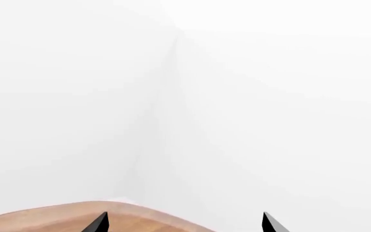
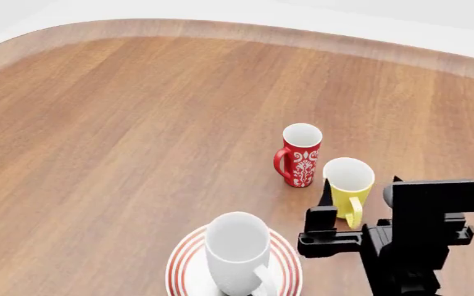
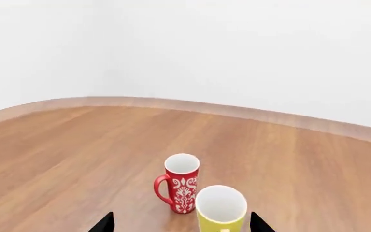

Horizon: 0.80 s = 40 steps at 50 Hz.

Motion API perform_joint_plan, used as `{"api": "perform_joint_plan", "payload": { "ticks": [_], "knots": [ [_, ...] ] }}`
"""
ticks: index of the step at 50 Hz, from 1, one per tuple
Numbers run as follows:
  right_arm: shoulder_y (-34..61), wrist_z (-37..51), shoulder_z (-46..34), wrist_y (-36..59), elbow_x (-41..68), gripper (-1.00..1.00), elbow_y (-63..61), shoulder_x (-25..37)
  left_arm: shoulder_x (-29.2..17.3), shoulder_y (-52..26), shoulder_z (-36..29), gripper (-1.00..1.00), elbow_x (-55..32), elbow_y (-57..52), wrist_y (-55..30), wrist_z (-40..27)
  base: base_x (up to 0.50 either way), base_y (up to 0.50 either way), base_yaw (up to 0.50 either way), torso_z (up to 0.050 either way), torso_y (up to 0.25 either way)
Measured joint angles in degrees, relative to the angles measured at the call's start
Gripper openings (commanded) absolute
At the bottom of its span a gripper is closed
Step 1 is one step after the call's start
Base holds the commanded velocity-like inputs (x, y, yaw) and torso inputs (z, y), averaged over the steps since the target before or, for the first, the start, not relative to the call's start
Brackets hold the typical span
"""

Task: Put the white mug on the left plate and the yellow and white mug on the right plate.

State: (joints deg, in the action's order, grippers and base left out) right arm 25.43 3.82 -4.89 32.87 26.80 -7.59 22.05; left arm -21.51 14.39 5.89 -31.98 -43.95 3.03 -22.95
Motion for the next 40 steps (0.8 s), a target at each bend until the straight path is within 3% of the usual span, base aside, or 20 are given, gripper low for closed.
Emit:
{"api": "perform_joint_plan", "payload": {
  "ticks": [24,29,40],
  "knots": [
    [4.06,7.09,-1.68,-2.75,-7.14,1.00,7.41,-2.19,-0.61,-0.17,-0.48,1.00,0.51,-0.15,0.16,-0.10,0.00,0.00,0.00,0.000,0.000],
    [10.65,6.05,-3.40,-5.96,-9.22,1.00,18.10,-3.83,-0.81,-1.04,-0.41,1.00,0.29,0.31,-0.14,-0.35,0.00,0.00,0.00,0.000,0.000],
    [30.32,1.21,-5.64,-20.38,-13.92,1.00,57.49,-9.28,-0.96,-1.39,-0.59,1.00,0.66,0.12,-0.18,-0.68,0.00,0.00,0.00,0.000,0.000]
  ]
}}
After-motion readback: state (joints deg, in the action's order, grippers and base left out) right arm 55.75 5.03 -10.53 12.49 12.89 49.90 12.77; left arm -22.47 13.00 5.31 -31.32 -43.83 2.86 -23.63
